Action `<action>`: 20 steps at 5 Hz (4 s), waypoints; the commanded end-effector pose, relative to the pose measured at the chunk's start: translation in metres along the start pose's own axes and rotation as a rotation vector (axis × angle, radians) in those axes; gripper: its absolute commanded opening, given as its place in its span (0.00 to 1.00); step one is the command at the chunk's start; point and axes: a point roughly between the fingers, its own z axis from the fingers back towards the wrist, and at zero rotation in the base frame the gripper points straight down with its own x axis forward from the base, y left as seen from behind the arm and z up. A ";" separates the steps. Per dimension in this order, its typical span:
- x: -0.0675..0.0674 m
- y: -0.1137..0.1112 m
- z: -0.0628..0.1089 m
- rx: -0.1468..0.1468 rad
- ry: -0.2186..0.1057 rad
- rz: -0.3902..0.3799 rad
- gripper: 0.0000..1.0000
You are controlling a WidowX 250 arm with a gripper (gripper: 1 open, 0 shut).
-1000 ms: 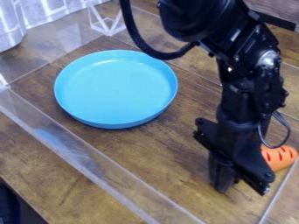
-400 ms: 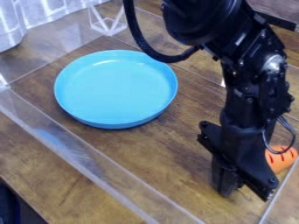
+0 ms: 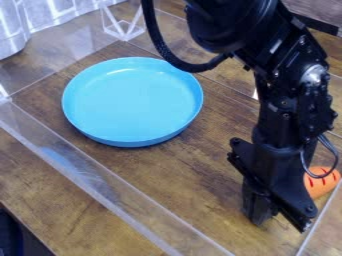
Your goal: Put the carrot in the blue tray
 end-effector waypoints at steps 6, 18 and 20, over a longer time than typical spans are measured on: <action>-0.005 0.013 0.038 0.050 -0.009 -0.056 0.00; -0.077 0.135 0.065 0.209 -0.098 -0.026 1.00; -0.073 0.135 0.050 0.214 -0.110 -0.048 0.00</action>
